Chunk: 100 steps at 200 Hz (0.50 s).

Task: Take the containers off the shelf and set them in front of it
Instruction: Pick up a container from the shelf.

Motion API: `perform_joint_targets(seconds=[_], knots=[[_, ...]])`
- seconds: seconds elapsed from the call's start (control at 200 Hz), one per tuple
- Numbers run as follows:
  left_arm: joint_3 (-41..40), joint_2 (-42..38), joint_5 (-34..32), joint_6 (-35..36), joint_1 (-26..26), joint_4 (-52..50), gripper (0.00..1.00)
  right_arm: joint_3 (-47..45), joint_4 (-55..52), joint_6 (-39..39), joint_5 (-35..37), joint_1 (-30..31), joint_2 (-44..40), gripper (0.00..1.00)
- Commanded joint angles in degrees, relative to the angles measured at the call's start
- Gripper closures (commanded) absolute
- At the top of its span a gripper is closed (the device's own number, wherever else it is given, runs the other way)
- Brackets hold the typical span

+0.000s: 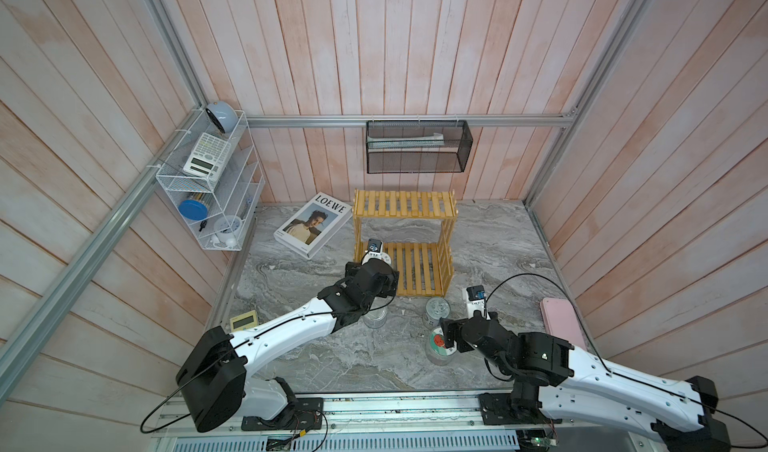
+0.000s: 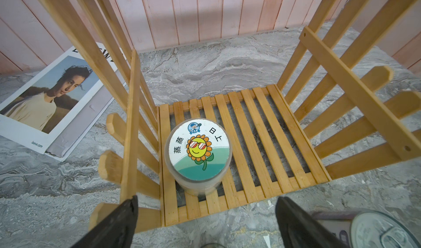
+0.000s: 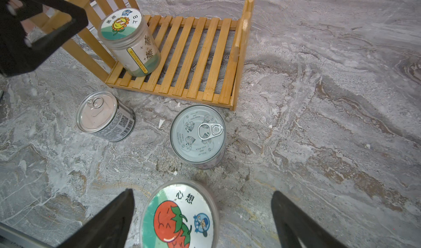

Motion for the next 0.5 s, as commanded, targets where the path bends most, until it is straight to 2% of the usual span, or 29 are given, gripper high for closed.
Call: perform_joint_targets(seconds=[0.0, 0.13, 0.495], knots=[[3.6, 3.3, -2.7, -1.8, -0.2, -3.4, 0.0, 0.8, -1.3, -2.1, -4.5, -2.4, -2.0, 0.02], [6.8, 6.7, -5.0, -4.0, -0.2, -5.2, 0.0, -0.3, -1.0, -2.1, -7.8, -5.4, -4.7, 0.02], [14.4, 14.3, -1.6, -6.0, -0.1, -6.5, 0.0, -0.9, -2.0, -2.4, -9.8, -8.0, -7.0, 0.02]])
